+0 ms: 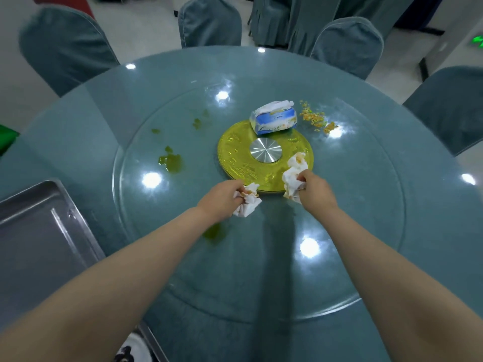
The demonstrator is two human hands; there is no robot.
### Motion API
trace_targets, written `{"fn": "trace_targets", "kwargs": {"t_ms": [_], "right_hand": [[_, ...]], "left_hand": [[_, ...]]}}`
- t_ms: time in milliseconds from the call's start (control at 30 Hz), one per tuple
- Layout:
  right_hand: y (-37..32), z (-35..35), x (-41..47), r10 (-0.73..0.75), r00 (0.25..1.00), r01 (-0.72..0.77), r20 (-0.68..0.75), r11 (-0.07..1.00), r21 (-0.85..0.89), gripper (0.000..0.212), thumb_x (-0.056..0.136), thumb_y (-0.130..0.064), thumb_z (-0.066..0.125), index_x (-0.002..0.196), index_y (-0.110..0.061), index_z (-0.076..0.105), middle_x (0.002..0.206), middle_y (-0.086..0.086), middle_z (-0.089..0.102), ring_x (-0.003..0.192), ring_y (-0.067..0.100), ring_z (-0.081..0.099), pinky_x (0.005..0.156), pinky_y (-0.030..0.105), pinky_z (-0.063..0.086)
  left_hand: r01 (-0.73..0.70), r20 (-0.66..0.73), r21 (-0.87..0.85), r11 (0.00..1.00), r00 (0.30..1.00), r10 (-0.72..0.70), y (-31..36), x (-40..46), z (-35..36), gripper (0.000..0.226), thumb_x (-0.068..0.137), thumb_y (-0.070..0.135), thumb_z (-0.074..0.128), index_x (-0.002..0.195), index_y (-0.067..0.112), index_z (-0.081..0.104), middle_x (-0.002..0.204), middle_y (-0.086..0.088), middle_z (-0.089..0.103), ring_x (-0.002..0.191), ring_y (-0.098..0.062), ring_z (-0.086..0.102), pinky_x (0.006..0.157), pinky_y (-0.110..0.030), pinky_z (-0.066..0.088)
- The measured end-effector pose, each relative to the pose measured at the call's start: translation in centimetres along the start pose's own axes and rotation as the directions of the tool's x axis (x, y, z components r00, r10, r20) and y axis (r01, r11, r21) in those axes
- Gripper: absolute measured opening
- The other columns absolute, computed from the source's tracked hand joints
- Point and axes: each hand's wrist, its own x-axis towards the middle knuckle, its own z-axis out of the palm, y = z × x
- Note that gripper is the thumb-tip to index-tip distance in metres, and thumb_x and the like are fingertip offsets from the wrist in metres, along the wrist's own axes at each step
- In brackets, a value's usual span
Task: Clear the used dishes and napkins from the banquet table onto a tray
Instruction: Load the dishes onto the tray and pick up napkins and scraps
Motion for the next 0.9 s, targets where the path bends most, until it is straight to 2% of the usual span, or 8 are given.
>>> {"fn": "trace_targets", "kwargs": {"t_ms": [167, 367, 533, 633, 767, 900], "right_hand": [[-3.2, -0.2, -3.2, -0.092, 0.996, 0.092, 0.003, 0.995, 0.042, 0.03, 0.085, -0.006, 0.05, 0.112, -0.016, 0.056, 0.101, 0.014, 0.064, 0.083, 0.032, 0.054, 0.064, 0.031, 0.038], [-7.5, 0.4, -6.8, -0.19, 0.982, 0.188, 0.013, 0.975, 0.115, 0.027, 0.083, -0.006, 0.051, 0.107, -0.017, 0.058, 0.098, 0.011, 0.065, 0.085, 0.032, 0.056, 0.068, 0.034, 0.046], [-11.3, 1.7, -9.8, -0.277, 0.96, 0.27, 0.036, 0.954, 0.133, 0.027, 0.082, -0.007, 0.052, 0.105, -0.019, 0.06, 0.098, 0.009, 0.066, 0.09, 0.033, 0.058, 0.074, 0.037, 0.05], [-13.7, 2.7, -11.4, -0.332, 0.941, 0.324, 0.064, 0.939, 0.116, 0.03, 0.081, -0.008, 0.051, 0.107, -0.02, 0.061, 0.103, 0.009, 0.068, 0.094, 0.033, 0.059, 0.078, 0.038, 0.05], [-16.8, 4.3, -13.8, -0.394, 0.913, 0.383, 0.105, 0.917, 0.111, 0.032, 0.082, -0.008, 0.05, 0.11, -0.02, 0.06, 0.102, 0.008, 0.067, 0.093, 0.032, 0.058, 0.074, 0.035, 0.047], [-19.7, 6.8, -16.5, -0.453, 0.88, 0.425, 0.145, 0.885, 0.189, 0.03, 0.082, -0.008, 0.05, 0.109, -0.018, 0.059, 0.097, 0.007, 0.066, 0.087, 0.03, 0.057, 0.07, 0.034, 0.044]], "left_hand": [[0.05, -0.059, 0.034, 0.998, 0.997, -0.048, -0.3, -3.1, -2.0, 0.012, 0.092, 0.017, 0.056, 0.101, 0.012, 0.062, 0.103, -0.005, 0.063, 0.092, -0.021, 0.053, 0.065, -0.025, 0.028], [0.096, -0.114, 0.0, 0.995, 0.989, -0.095, -2.0, -7.9, -4.6, 0.016, 0.09, 0.024, 0.059, 0.1, 0.019, 0.047, 0.095, -0.001, 0.057, 0.089, -0.025, 0.054, 0.071, -0.036, 0.042], [0.138, -0.192, -0.025, 0.99, 0.971, -0.141, -3.8, -12.2, -6.5, 0.031, 0.088, 0.023, 0.064, 0.114, 0.016, 0.049, 0.111, 0.004, 0.06, 0.096, -0.018, 0.056, 0.082, -0.032, 0.044], [0.195, -0.228, -0.03, 0.98, 0.953, -0.197, -5.2, -14.9, -7.4, 0.031, 0.087, 0.022, 0.065, 0.115, 0.016, 0.052, 0.113, 0.001, 0.063, 0.101, -0.023, 0.058, 0.087, -0.033, 0.046], [0.255, -0.287, -0.047, 0.966, 0.922, -0.258, -7.2, -18.8, -8.8, 0.025, 0.084, 0.023, 0.066, 0.107, 0.019, 0.056, 0.107, 0.001, 0.066, 0.097, -0.024, 0.061, 0.085, -0.036, 0.049], [0.317, -0.316, -0.013, 0.948, 0.899, -0.305, -9.7, -23.0, -10.1, 0.031, 0.082, 0.017, 0.066, 0.112, 0.017, 0.056, 0.112, 0.0, 0.064, 0.099, -0.021, 0.06, 0.077, -0.028, 0.044]]}}
